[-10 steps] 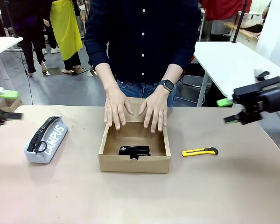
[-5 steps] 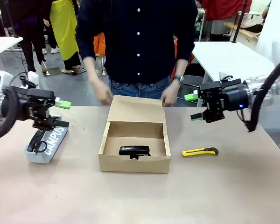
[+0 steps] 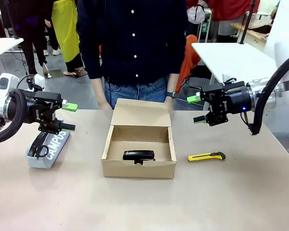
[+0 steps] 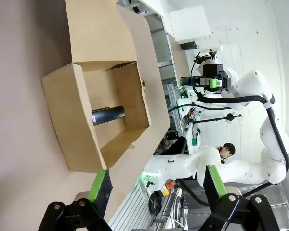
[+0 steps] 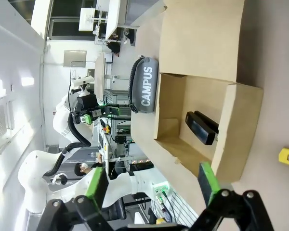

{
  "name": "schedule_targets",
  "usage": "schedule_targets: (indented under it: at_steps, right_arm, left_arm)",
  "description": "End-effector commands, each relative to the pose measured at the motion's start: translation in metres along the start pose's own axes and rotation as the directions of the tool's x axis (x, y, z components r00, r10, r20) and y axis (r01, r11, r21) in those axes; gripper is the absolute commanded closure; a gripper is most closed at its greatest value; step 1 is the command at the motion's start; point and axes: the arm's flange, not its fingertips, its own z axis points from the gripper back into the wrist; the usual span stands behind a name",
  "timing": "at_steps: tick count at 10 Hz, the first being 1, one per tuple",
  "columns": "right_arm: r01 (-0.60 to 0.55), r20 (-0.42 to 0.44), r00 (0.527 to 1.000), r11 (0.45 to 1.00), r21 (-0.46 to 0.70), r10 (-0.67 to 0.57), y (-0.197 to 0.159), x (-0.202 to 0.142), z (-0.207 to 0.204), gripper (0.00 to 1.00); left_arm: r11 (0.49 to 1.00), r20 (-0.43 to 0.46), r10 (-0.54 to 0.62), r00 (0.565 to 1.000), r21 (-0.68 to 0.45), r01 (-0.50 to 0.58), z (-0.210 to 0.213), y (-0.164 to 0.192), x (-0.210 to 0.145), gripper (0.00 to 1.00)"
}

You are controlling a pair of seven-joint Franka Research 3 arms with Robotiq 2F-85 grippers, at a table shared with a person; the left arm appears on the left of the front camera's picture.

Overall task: Pack the item into the box.
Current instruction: Close the Mailer Box.

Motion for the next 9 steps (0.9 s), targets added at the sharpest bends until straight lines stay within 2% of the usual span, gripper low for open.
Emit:
schedule_targets:
  at_steps: [1, 2, 3, 5, 6, 8, 9]
  right_arm:
    - [0.004, -0.001, 1.000, 1.000, -0.001, -0.004, -0.001, 0.001, -0.001, 0.00]
    - [0.021, -0.051, 0.998, 1.000, -0.011, -0.022, -0.014, 0.016, -0.016, 0.00]
    - [0.017, -0.082, 0.997, 1.000, 0.003, -0.017, -0.031, 0.028, -0.032, 0.00]
    - [0.011, -0.057, 0.998, 1.000, 0.020, -0.010, -0.061, 0.049, -0.055, 0.00]
    - [0.011, -0.074, 0.997, 1.000, 0.029, -0.009, -0.073, 0.059, -0.063, 0.00]
    - [0.017, -0.058, 0.998, 0.998, 0.052, -0.014, -0.085, 0.080, -0.087, 0.00]
    - [0.018, -0.014, 1.000, 0.998, 0.062, -0.017, -0.089, 0.093, -0.096, 0.00]
  left_arm:
    - [1.000, -0.004, 0.008, 1.000, -0.001, -0.008, -0.002, 0.003, 0.002, 0.00]
    - [0.994, 0.023, 0.109, 0.994, -0.019, -0.109, -0.002, 0.017, 0.016, 0.00]
    - [0.991, -0.024, 0.126, 0.992, -0.044, -0.127, -0.006, 0.030, 0.037, 0.00]
    - [0.990, -0.108, 0.052, 0.993, -0.129, -0.066, -0.030, 0.047, 0.077, 0.00]
    - [0.989, -0.090, 0.072, 0.993, -0.120, -0.083, -0.042, 0.060, 0.094, 0.00]
    - [0.982, -0.166, 0.143, 0.976, -0.096, -0.160, -0.056, 0.081, 0.134, 0.00]
    - [0.982, -0.178, 0.170, 0.969, -0.054, -0.182, -0.065, 0.091, 0.154, 0.00]
